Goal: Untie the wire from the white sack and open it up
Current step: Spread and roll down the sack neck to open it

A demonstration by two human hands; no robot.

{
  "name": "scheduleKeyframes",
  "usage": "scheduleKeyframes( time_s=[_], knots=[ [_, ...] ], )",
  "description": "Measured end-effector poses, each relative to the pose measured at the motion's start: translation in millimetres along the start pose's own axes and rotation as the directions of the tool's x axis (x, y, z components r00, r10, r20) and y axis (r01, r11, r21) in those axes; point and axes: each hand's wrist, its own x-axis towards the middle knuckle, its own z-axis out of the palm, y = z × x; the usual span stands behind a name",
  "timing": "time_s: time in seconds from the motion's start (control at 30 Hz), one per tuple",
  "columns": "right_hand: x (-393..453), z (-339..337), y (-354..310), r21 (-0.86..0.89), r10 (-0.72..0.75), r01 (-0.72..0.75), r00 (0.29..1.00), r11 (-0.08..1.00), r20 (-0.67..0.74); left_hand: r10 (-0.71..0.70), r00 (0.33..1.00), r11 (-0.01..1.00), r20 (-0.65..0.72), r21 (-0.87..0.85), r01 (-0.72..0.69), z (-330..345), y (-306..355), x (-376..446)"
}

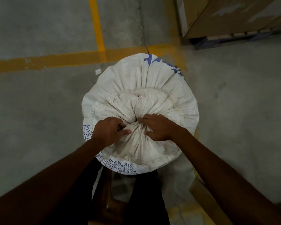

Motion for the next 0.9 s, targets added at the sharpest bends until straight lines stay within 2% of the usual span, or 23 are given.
scheduleKeyframes(
  time_s=[0.2,0.33,0.5,0.63,0.77,0.9],
  knots=[
    [-2,-2,-6,-0.106,-0.003,0.002,1.000,0.994,-0.003,0.231,0.966,0.971,0.115,-0.094,-0.221,0,-3,-5],
    [-8,-4,-8,-0.186,-0.051,0.048,0.999,0.981,-0.014,0.317,0.932,0.945,0.174,-0.139,-0.295,-13,-10,-11],
    [-16,-1,-9,-0.223,-0.163,0.138,0.982,0.965,-0.100,0.344,0.927,0.935,0.151,-0.138,-0.325,-18,-14,-14],
    [-30,3,-1,-0.251,-0.152,0.118,0.981,0.961,-0.123,0.376,0.922,0.917,0.092,-0.177,-0.356,-15,-2,-11],
    [-50,11,6,-0.203,-0.111,0.090,0.989,0.975,-0.096,0.383,0.921,0.921,0.072,-0.099,-0.376,-6,13,-6],
    [-69,20,14,-0.223,-0.086,0.065,0.992,0.973,-0.090,0.436,0.884,0.890,0.168,0.066,-0.451,-2,29,-2]
  ],
)
